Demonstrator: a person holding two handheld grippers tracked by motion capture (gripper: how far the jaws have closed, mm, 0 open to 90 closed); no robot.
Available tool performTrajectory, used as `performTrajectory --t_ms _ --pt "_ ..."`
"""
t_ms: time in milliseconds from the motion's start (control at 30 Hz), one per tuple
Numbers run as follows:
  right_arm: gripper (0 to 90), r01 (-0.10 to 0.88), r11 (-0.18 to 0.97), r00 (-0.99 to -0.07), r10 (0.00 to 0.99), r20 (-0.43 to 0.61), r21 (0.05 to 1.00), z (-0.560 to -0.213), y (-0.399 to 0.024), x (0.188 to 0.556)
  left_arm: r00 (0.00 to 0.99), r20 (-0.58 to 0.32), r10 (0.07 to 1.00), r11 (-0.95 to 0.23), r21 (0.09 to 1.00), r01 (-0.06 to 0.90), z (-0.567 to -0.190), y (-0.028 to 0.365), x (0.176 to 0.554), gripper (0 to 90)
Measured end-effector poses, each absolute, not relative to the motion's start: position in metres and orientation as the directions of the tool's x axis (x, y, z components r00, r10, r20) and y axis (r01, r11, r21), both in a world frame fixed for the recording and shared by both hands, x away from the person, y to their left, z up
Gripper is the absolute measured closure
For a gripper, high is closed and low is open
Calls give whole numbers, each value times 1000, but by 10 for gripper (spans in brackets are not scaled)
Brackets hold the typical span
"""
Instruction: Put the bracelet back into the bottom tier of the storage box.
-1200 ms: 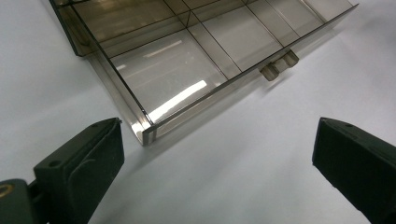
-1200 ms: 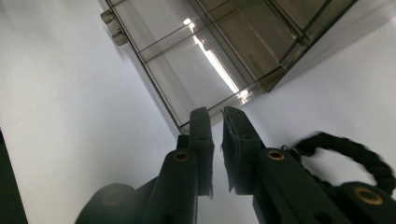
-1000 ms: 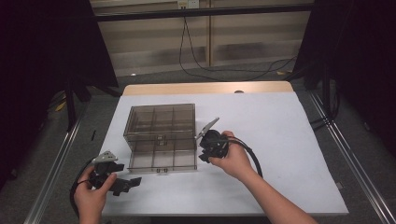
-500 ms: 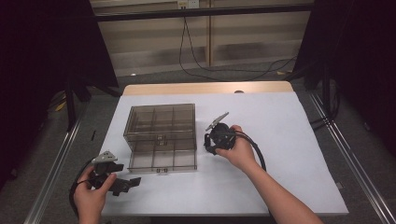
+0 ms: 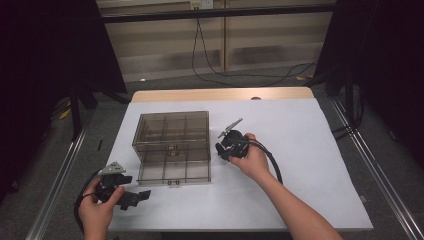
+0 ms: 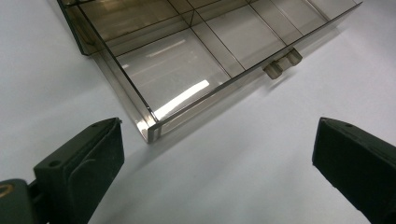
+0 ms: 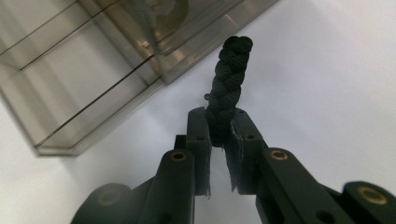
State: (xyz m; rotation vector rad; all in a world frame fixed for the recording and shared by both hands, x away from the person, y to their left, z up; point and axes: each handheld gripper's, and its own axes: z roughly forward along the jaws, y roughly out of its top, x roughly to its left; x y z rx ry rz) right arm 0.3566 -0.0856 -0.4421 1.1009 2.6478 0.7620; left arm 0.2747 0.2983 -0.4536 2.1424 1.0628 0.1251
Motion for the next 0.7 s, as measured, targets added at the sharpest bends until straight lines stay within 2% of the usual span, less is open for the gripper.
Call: performTrajectory --t_ms 333,500,700 --pt "804 558 627 -759 650 30 544 -411 -90 325 653 -216 725 -394 648 652 -453 296 274 23" --pt "804 505 664 -803 596 17 551 -401 -77 310 655 -219 723 -393 649 651 -454 294 273 23" --pt "804 485 679 -828 559 41 550 -397 -60 304 655 -220 723 -393 649 651 -454 294 273 23"
